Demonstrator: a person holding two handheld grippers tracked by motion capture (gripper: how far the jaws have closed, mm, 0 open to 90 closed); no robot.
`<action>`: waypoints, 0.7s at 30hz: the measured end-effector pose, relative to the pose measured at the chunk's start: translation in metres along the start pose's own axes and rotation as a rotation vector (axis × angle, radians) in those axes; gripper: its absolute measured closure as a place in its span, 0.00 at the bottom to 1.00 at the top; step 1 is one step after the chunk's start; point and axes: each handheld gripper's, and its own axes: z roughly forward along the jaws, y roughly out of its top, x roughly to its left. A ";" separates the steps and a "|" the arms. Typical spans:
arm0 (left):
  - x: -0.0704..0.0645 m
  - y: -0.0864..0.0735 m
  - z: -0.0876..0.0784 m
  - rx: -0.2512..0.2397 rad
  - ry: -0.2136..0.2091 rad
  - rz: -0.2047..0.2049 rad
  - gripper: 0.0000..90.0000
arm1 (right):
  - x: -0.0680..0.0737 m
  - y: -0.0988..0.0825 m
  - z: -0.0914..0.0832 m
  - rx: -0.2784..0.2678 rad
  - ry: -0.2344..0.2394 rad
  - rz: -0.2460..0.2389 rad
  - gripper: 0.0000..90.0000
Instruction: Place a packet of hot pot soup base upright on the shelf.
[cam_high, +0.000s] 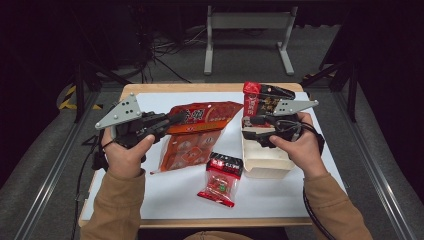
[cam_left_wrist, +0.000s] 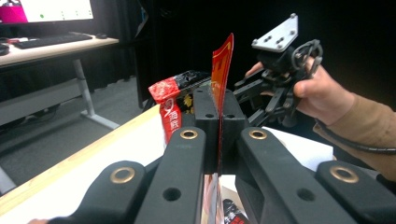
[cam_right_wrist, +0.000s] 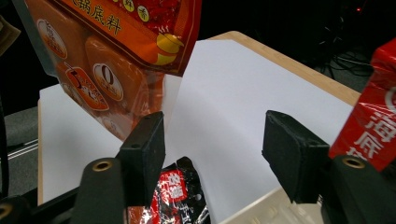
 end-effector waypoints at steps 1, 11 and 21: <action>-0.001 0.000 0.001 -0.003 -0.006 0.000 1.00 | 0.000 0.000 0.002 -0.005 0.006 -0.004 0.40; -0.004 0.003 0.011 -0.015 -0.058 -0.006 1.00 | -0.001 -0.002 0.020 -0.036 0.071 -0.033 0.27; -0.009 0.003 0.021 -0.019 -0.088 -0.002 1.00 | 0.010 0.000 0.032 -0.058 0.130 -0.082 0.26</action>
